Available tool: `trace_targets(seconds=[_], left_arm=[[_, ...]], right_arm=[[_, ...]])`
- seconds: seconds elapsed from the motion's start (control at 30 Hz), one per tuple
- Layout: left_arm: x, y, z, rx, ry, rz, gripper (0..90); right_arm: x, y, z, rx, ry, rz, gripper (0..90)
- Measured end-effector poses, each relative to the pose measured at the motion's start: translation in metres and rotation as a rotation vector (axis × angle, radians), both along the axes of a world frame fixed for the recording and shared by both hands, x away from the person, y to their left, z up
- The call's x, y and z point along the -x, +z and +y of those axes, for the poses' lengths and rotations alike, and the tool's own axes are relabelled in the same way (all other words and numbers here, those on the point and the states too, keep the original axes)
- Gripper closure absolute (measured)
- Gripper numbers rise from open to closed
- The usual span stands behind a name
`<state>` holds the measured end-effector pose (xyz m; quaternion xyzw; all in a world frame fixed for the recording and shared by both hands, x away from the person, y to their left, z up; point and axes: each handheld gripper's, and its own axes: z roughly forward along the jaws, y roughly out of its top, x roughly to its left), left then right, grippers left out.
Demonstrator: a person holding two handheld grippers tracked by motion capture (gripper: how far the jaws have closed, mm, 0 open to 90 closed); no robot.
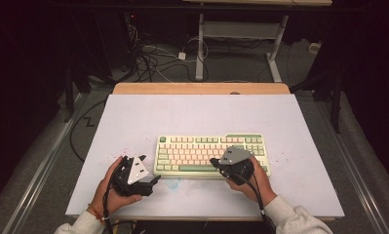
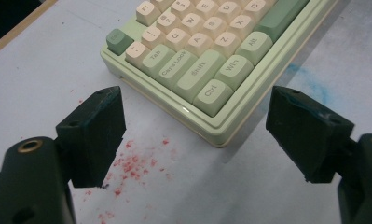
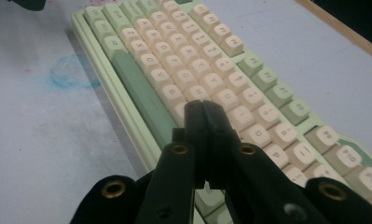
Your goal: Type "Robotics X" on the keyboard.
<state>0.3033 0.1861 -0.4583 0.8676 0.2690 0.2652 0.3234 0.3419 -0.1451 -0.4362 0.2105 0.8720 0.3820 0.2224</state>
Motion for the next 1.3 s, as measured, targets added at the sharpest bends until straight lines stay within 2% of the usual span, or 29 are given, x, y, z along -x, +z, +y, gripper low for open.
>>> trace_targets(seconds=[0.33, 0.67, 0.83, 0.93, 1.03, 1.13, 1.3], left_arm=[[0.0, -0.001, -0.001, 0.001, -0.001, 0.004, 18.7], [0.0, 0.0, -0.003, 0.007, 0.001, 0.006, 19.7], [0.001, 0.002, -0.002, 0.02, 0.008, 0.007, 23.7], [0.001, 0.004, -0.001, 0.032, 0.011, 0.007, 30.6], [0.002, 0.005, -0.002, 0.029, 0.007, 0.009, 32.6], [0.001, 0.004, -0.002, 0.021, 0.013, 0.011, 30.8], [0.0, 0.004, -0.001, 0.033, 0.018, 0.013, 28.9]], right_arm=[[0.001, 0.01, -0.018, -0.019, -0.04, -0.028, 90.0], [0.004, 0.017, -0.027, -0.03, -0.052, -0.041, 90.0], [0.006, 0.017, -0.03, -0.03, -0.051, -0.042, 90.0], [0.008, 0.018, -0.033, -0.029, -0.057, -0.044, 90.0], [0.008, 0.019, -0.036, -0.033, -0.063, -0.046, 90.0], [0.008, 0.02, -0.039, -0.033, -0.069, -0.048, 90.0], [0.007, 0.022, -0.044, -0.036, -0.08, -0.051, 90.0]])
